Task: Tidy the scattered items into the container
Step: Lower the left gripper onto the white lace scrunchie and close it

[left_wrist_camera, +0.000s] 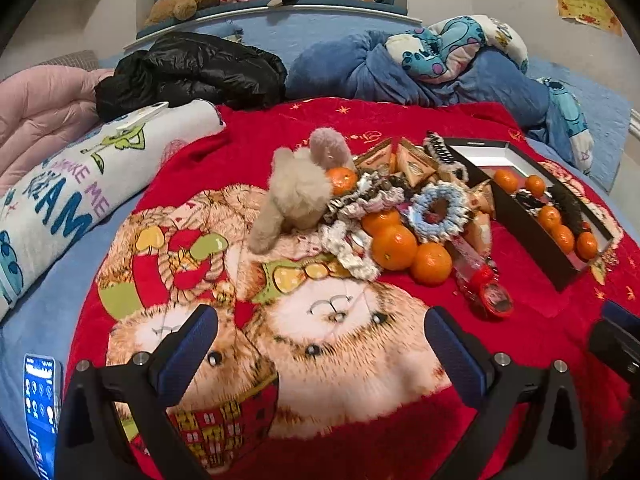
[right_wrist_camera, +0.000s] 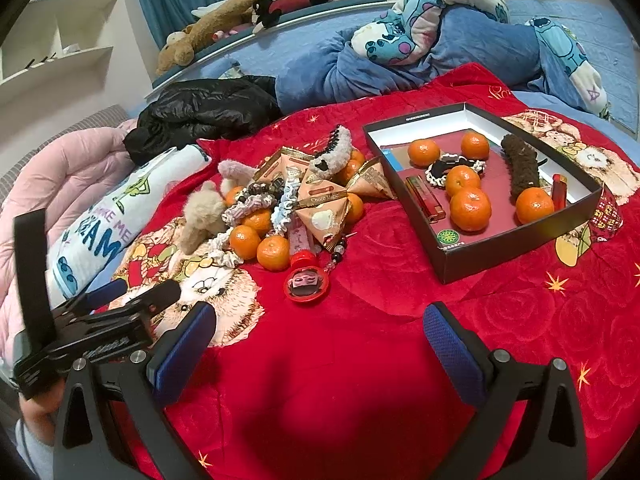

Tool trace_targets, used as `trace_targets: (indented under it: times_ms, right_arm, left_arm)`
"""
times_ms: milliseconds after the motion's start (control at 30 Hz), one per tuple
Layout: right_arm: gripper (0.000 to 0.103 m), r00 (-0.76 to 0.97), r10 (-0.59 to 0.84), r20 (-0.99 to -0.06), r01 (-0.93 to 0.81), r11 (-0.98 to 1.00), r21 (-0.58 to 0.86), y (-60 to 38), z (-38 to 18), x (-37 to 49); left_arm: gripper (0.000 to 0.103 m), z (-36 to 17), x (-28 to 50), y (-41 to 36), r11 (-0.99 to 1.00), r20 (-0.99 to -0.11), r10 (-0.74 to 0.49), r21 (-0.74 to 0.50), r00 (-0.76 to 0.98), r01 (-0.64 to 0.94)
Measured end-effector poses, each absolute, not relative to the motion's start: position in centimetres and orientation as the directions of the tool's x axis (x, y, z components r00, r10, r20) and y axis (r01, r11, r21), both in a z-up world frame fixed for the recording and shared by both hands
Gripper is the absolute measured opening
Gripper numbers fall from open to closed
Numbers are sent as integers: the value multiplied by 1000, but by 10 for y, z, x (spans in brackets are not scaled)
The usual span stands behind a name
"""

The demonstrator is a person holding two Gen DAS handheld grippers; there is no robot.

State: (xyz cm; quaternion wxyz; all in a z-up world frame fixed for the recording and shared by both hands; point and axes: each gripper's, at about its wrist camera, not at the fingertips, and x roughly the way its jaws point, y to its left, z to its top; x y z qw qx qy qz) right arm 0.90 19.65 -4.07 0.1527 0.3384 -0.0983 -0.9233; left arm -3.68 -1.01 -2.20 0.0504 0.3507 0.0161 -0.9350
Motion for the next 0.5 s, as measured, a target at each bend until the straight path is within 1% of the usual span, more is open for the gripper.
trace_targets:
  times_ms: [133,200,367,500]
  right_arm:
    - [103,-733,-341,-588,205,-936,287,203,-39,9]
    - [103,-735,-339,-588,199,-936,291,207,-39,9]
    - [103,-739,-335,-585,183,-935,305,218,-39,8]
    - [103,-743,-332,-582,170,-934,316,223,-38,7]
  left_arm:
    - [103,-26,-54,-8,-992,-630,-123,73,-767,99]
    - [103,-29,-66,-7,-988,-633,-153,109,-759,109]
    - [103,-40,-93,-12,-991,-681,-130,66,-720,117]
    - [103,-50,-106,-14,-992,-710,-121,63,-694,108]
